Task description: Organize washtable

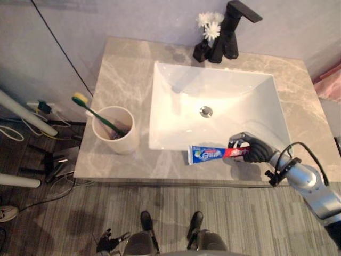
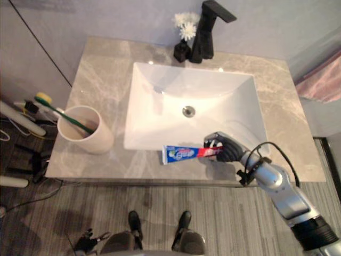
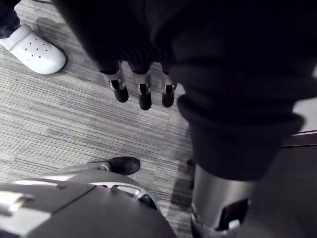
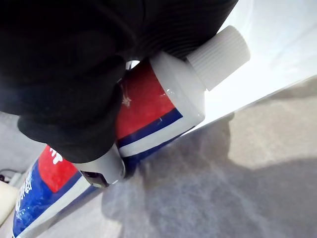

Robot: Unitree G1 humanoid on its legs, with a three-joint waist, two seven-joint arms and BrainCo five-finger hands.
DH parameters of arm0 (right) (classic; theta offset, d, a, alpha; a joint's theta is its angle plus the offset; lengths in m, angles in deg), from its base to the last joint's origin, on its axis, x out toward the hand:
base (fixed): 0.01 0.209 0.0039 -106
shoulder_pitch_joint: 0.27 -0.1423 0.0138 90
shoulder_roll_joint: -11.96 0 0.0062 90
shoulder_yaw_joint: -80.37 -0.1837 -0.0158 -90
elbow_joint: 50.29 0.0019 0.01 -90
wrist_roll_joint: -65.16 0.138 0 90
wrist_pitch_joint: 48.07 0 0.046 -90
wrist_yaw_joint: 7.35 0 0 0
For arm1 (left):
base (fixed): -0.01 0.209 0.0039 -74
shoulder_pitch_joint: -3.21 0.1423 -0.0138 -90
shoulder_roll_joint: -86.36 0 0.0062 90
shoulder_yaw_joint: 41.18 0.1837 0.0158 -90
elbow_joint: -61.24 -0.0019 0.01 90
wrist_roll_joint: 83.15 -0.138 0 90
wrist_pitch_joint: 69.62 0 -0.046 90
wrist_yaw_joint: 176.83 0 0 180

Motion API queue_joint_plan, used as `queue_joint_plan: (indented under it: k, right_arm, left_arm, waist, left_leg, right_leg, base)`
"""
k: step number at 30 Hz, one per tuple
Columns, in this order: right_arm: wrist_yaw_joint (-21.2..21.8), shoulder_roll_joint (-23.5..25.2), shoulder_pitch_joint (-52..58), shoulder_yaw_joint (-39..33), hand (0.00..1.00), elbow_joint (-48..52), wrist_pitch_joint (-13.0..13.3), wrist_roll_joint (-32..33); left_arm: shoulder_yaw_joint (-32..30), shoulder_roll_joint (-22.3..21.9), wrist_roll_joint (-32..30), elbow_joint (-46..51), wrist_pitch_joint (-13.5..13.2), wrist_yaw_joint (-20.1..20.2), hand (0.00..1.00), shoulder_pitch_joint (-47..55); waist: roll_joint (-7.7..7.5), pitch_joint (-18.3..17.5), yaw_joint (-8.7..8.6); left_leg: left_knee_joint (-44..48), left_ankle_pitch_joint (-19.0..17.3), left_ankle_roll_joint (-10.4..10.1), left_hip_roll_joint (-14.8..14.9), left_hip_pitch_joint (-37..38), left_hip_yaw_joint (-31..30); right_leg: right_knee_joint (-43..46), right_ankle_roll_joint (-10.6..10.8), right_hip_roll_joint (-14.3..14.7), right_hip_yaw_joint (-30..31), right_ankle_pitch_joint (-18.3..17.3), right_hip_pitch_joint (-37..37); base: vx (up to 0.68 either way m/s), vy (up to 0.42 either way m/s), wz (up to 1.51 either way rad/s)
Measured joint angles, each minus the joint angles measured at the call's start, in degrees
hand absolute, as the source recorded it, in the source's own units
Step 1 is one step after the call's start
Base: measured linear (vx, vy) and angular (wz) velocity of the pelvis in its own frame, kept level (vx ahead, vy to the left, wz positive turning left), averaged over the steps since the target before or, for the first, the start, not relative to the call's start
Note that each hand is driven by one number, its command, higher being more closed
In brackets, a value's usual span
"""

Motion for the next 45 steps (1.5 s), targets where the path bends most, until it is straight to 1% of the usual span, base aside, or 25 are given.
queue_joint_plan:
  k: [2, 5, 8, 11, 12, 14, 16, 17, 21, 23, 25, 26, 27, 28, 29, 31, 32, 33, 34, 37, 38, 40, 43, 45]
  right_arm:
    - [-0.15, 0.00, -0.42, -0.04, 1.00, -0.01, -0.20, 0.02]
    - [-0.55, 0.00, -0.64, -0.19, 1.00, -0.01, -0.60, 0.10]
    - [-1.48, 0.24, -1.07, -1.51, 1.00, 0.67, -0.60, 0.68]
    - [-1.93, 0.30, -1.75, -5.57, 1.00, 2.93, -0.58, 1.00]
    - [-2.83, 0.30, -2.46, -6.90, 1.00, 3.91, -0.54, 1.08]
    - [-3.86, 0.29, -3.87, -8.57, 1.00, 5.09, -0.42, 1.18]
    - [-3.91, 0.29, -5.28, -9.42, 1.00, 5.11, -0.40, 1.22]
    - [-3.93, 0.29, -5.51, -9.66, 1.00, 5.11, -0.41, 1.22]
    - [-4.36, 0.30, -6.46, -10.22, 1.00, 5.06, -0.41, 1.38]
    - [-5.37, 0.73, -7.32, -11.15, 1.00, 5.03, -0.42, 2.66]
    - [-6.54, 3.05, -10.03, -11.38, 1.00, 5.03, -0.40, 4.67]
    - [-6.55, 3.59, -10.57, -11.38, 1.00, 5.03, -0.40, 5.16]
    - [-6.55, 4.81, -11.47, -11.32, 1.00, 5.04, -0.39, 6.19]
    - [-6.55, 6.25, -12.43, -11.08, 1.00, 5.04, -0.39, 7.26]
    - [-6.57, 6.97, -12.94, -10.87, 1.00, 5.04, -0.39, 7.91]
    - [-6.97, 9.04, -14.80, -8.70, 1.00, 4.98, -0.41, 9.79]
    - [-7.18, 9.37, -15.27, -7.82, 1.00, 4.99, -0.40, 10.25]
    - [-7.44, 9.82, -16.04, -6.27, 1.00, 4.98, -0.40, 10.78]
    - [-7.48, 10.52, -16.63, -5.07, 1.00, 4.98, -0.40, 11.44]
    - [-7.47, 11.83, -17.14, -3.62, 1.00, 4.98, -0.40, 13.09]
    - [-7.42, 11.97, -17.18, -3.30, 1.00, 4.92, -0.44, 13.89]
    - [-7.37, 12.51, -17.30, -3.30, 1.00, 4.81, -0.46, 14.82]
    - [-7.34, 13.88, -17.49, -3.07, 1.00, 3.94, -0.45, 17.18]
    - [-7.55, 16.24, -18.59, -1.09, 1.00, 1.63, -0.64, 18.03]
  left_arm:
    - [-0.24, -0.03, 0.10, 0.25, 0.01, -0.02, 0.00, -0.01]
    - [-2.03, -0.31, 2.36, 2.57, 0.00, -0.42, 0.00, 0.00]
    - [-4.02, -0.64, 3.69, 9.00, -0.76, -1.48, 0.00, 0.12]
    - [-6.38, -0.71, 6.08, 14.80, -2.05, -1.56, 0.00, 0.11]
    - [-7.16, -0.67, 7.22, 16.53, -2.48, -1.70, 0.00, 0.11]
    - [-8.30, -0.74, 8.25, 18.60, -2.59, -1.77, 0.00, 0.13]
    - [-9.42, -1.08, 9.41, 19.80, -2.56, -2.10, 0.00, 0.56]
    - [-10.22, -1.77, 10.11, 21.19, -2.57, -2.52, 0.00, 1.54]
    - [-12.88, -2.74, 10.21, 24.69, -2.63, -3.02, 0.00, 3.88]
    - [-14.72, -3.64, 10.20, 28.86, -2.61, -3.98, 0.00, 4.45]
    - [-18.71, -3.92, 10.18, 39.26, -2.62, -4.30, 0.00, 5.67]
    - [-19.97, -3.64, 10.17, 41.85, -2.64, -4.53, 0.00, 5.38]
    - [-21.71, -1.82, 10.08, 46.54, -3.40, -5.21, 0.00, 4.49]
    - [-23.16, 1.90, 10.04, 49.87, -3.98, -5.23, 0.00, 3.13]
    - [-23.69, 4.43, 10.03, 51.05, -4.35, -5.24, 0.00, 2.37]
    - [-25.38, 15.54, 9.99, 53.56, -6.27, -5.29, 0.00, -1.59]
    - [-25.43, 18.29, 9.98, 53.81, -6.61, -5.26, 0.00, -2.74]
    - [-25.05, 22.61, 9.93, 54.15, -7.51, -5.16, 0.00, -5.21]
    - [-24.20, 25.71, 9.94, 55.19, -8.16, -4.94, 0.00, -7.32]
    - [-22.69, 28.40, 9.93, 59.67, -9.33, -3.32, 0.00, -9.28]
    - [-20.96, 29.36, 9.97, 61.24, -9.99, -1.63, 0.00, -10.01]
    - [-19.09, 30.56, 9.99, 61.49, -10.39, -0.01, 0.00, -10.22]
    - [-13.89, 31.10, 10.69, 62.50, -10.47, 1.24, 0.00, -11.06]
    - [-7.96, 30.70, 11.91, 64.06, -10.40, 1.91, 0.00, -12.82]
  waist:
    - [0.00, 0.00, 0.00]
    - [-0.01, 0.00, 0.02]
    - [0.00, -0.01, 0.04]
    - [0.26, -0.16, -0.21]
    - [0.33, -0.20, -0.26]
    - [0.44, -0.55, -0.24]
    - [0.68, -1.58, -0.19]
    - [0.92, -2.65, -0.26]
    - [1.49, -5.32, -0.19]
    - [1.75, -6.17, 0.02]
    - [2.01, -7.30, -0.06]
    - [2.15, -7.61, -0.05]
    - [2.61, -8.41, 0.02]
    - [3.23, -9.20, 0.07]
    - [3.50, -9.45, 0.08]
    - [4.60, -10.19, 0.29]
    - [4.91, -10.44, 0.37]
    - [5.53, -11.17, 0.59]
    - [6.06, -11.57, 1.19]
    - [6.55, -11.91, 1.28]
    - [6.83, -12.07, 1.28]
    - [7.00, -12.16, 1.30]
    - [7.35, -12.44, 1.24]
    - [7.40, -12.46, 1.13]
  left_leg:
    - [0.08, 0.00, 0.00, 0.03, 0.01, -0.11]
    - [0.35, 0.00, 0.00, 0.08, 0.06, -0.54]
    - [0.61, 0.00, 0.00, 0.11, 0.40, -0.92]
    - [0.65, 0.00, -0.01, 0.09, 1.72, -1.52]
    - [0.62, 0.00, -0.02, 0.08, 2.34, -1.67]
    - [0.63, 0.01, -0.02, -0.01, 2.38, -1.86]
    - [0.61, 0.05, 0.00, -0.20, 2.39, -1.99]
    - [0.54, 0.05, 0.00, -0.37, 2.52, -2.27]
    - [0.09, 0.06, 0.00, -0.50, 3.79, -2.82]
    - [-0.31, 0.10, -0.05, -0.51, 4.23, -2.92]
    - [-0.39, 0.19, -0.17, -0.49, 4.33, -2.98]
    - [-0.41, 0.22, -0.20, -0.48, 4.32, -3.00]
    - [-0.41, 0.26, -0.22, -0.48, 4.34, -3.05]
    - [-0.42, 0.34, -0.24, -0.49, 4.39, -3.16]
    - [-0.42, 0.38, -0.28, -0.49, 4.49, -3.22]
    - [-0.57, 0.41, -0.29, -0.47, 5.44, -3.21]
    - [-0.65, 0.41, -0.29, -0.48, 5.67, -3.19]
    - [-0.95, 0.49, -0.23, -0.57, 5.96, -3.15]
    - [-1.27, 0.62, -0.24, -0.63, 6.33, -3.06]
    - [-1.31, 0.72, -0.35, -0.63, 6.47, -2.88]
    - [-1.44, 0.89, -0.58, -0.58, 6.58, -2.78]
    - [-1.62, 1.06, -0.82, -0.42, 6.92, -2.73]
    - [-2.48, 1.59, -1.08, -0.28, 7.61, -2.69]
    - [-2.48, 1.78, -1.15, -0.18, 7.75, -2.66]
  right_leg:
    - [0.01, 0.00, 0.00, -0.23, 0.00, 0.13]
    - [0.00, 0.00, -0.01, -0.50, 0.00, 0.56]
    - [-0.01, 0.00, 0.00, -0.76, 0.00, 1.27]
    - [-0.16, 0.02, 0.03, -1.87, -0.01, 3.04]
    - [-0.25, 0.03, 0.04, -2.02, -0.02, 3.80]
    - [-0.31, 0.04, 0.06, -2.11, -0.02, 3.98]
    - [-0.35, 0.04, 0.07, -2.40, -0.01, 4.10]
    - [-0.56, 0.07, -0.03, -2.84, 0.00, 4.49]
    - [-1.19, 0.11, 0.02, -3.81, 0.03, 6.36]
    - [-1.33, 0.11, 0.06, -3.90, 0.03, 6.74]
    - [-1.37, 0.11, 0.06, -3.93, 0.03, 6.78]
    - [-1.37, 0.11, 0.06, -3.96, 0.03, 6.79]
    - [-1.37, 0.11, 0.06, -4.09, 0.03, 6.91]
    - [-1.37, 0.11, 0.06, -4.38, 0.03, 7.13]
    - [-1.37, 0.11, 0.07, -4.51, 0.03, 7.28]
    - [-1.48, 0.11, 0.10, -4.51, 0.03, 8.18]
    - [-1.48, 0.11, 0.10, -4.49, 0.03, 8.37]
    - [-1.48, 0.11, 0.09, -4.33, 0.04, 8.44]
    - [-1.48, 0.09, 0.08, -4.05, 0.05, 8.51]
    - [-1.48, 0.08, 0.11, -3.61, 0.06, 8.52]
    - [-1.51, 0.07, 0.14, -3.62, 0.07, 8.64]
    - [-1.64, 0.07, 0.14, -3.51, 0.07, 8.88]
    - [-2.04, -0.09, 0.37, -3.36, 0.19, 9.25]
    - [-2.27, -0.22, 0.52, -3.23, 0.47, 9.38]
  base:
    - [-0.02, -0.024, 0.05]
    - [-0.02, -0.023, 0.07]
    - [-0.03, -0.025, 0.06]
    - [-0.04, -0.024, 0.10]
    - [-0.04, -0.010, 0.07]
    - [-0.06, -0.014, 0.05]
    - [-0.04, -0.012, 0.07]
    - [-0.01, -0.002, 0.12]
    - [0.02, 0.001, 0.11]
    - [-0.01, -0.008, 0.02]
    - [-0.03, -0.020, 0.00]
    - [0.00, 0.000, 0.00]
    - [-0.02, -0.019, 0.08]
    - [-0.01, -0.019, 0.09]
    - [-0.01, -0.018, 0.08]
    - [0.00, 0.000, 0.00]
    - [-0.03, -0.014, -0.03]
    - [-0.03, -0.011, -0.06]
    - [-0.02, -0.008, -0.08]
    - [-0.02, -0.007, -0.03]
    - [0.00, 0.000, 0.00]
    - [-0.01, -0.016, -0.03]
    - [-0.01, -0.020, -0.03]
    - [-0.05, -0.037, -0.03]
